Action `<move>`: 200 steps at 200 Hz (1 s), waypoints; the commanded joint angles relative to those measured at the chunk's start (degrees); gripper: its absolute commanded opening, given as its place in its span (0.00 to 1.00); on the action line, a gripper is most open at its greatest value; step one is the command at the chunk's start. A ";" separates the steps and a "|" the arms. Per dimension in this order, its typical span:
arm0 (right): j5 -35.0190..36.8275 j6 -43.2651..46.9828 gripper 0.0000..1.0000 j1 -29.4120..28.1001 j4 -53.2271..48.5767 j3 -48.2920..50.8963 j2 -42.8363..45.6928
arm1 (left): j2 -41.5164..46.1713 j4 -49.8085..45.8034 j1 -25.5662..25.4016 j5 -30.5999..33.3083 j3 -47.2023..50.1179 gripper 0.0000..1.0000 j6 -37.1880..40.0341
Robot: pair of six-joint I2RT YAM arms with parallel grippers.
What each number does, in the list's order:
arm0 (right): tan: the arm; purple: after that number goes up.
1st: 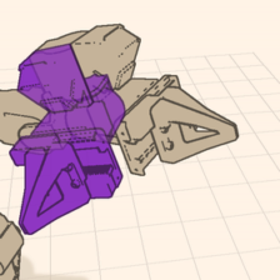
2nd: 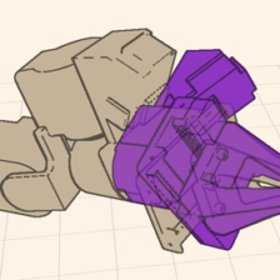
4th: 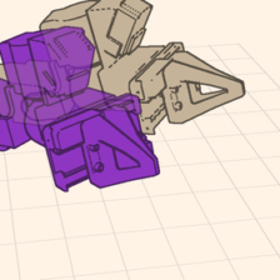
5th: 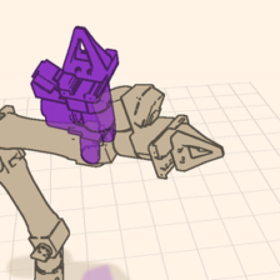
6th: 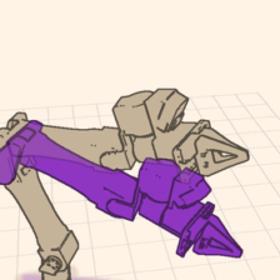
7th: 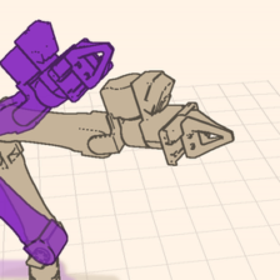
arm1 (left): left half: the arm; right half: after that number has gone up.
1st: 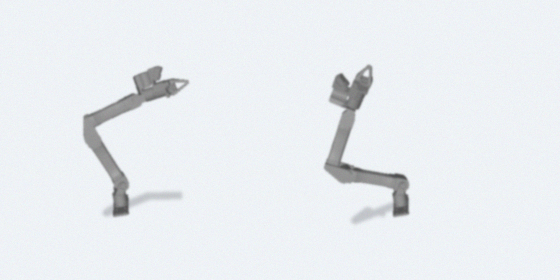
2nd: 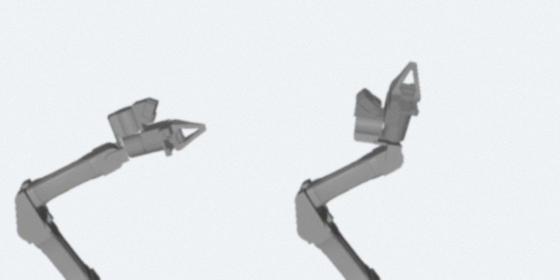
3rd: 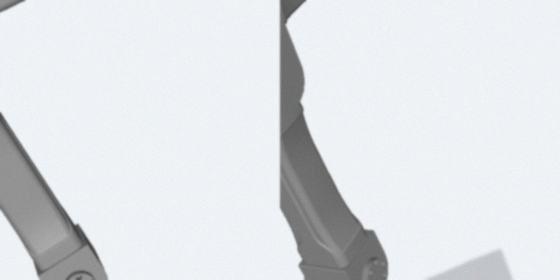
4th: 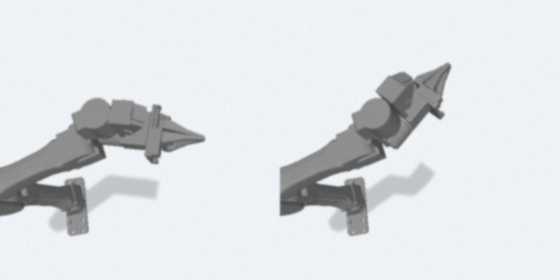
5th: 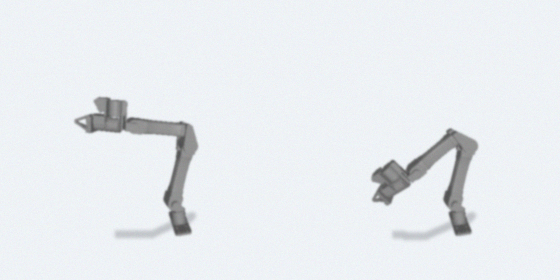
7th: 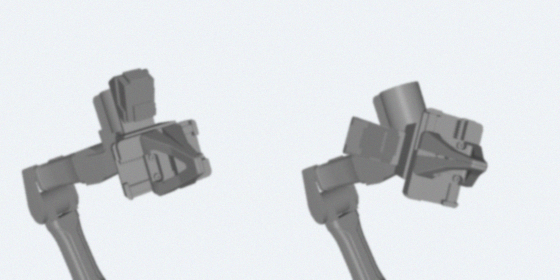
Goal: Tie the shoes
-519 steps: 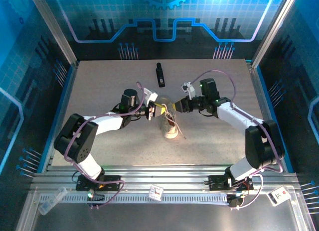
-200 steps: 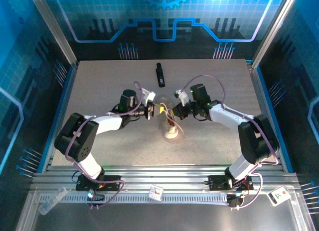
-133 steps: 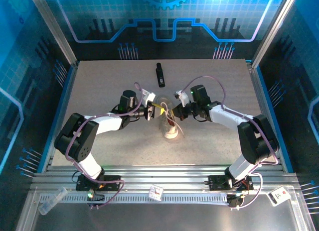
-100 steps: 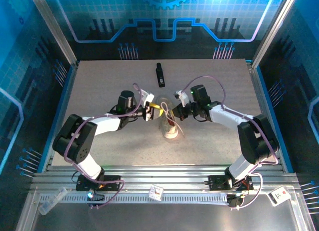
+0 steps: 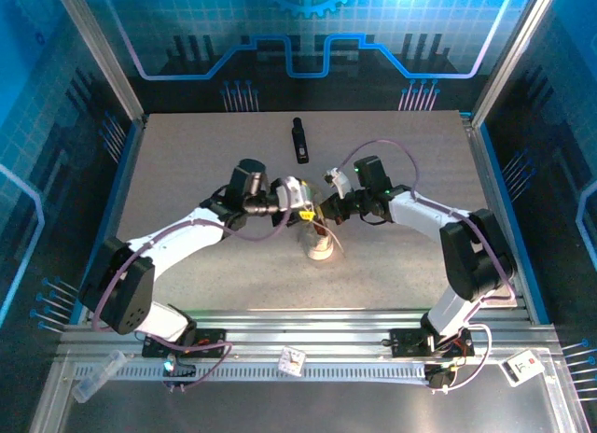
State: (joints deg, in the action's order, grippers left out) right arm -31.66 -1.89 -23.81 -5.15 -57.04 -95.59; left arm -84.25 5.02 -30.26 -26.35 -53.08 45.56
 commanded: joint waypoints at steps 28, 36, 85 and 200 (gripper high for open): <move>-2.94 0.22 0.00 1.17 -2.05 -1.93 -1.26 | -5.55 -11.31 -2.60 6.38 -4.33 0.67 23.70; -2.97 0.38 0.00 1.22 -2.27 -1.97 -1.24 | -6.28 -12.34 -2.67 6.31 -5.10 0.68 24.24; -3.31 0.92 0.00 1.22 -2.97 -2.07 -1.04 | -10.69 -14.54 -3.13 6.42 -7.96 0.70 23.99; -3.14 1.89 0.00 1.21 -2.41 -1.10 0.93 | -13.85 -18.53 -1.74 3.54 -12.22 0.59 16.86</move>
State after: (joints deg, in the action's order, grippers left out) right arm -33.50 -1.37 -23.18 -7.01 -57.67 -96.36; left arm -97.51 -10.74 -32.67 -19.55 -63.61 64.40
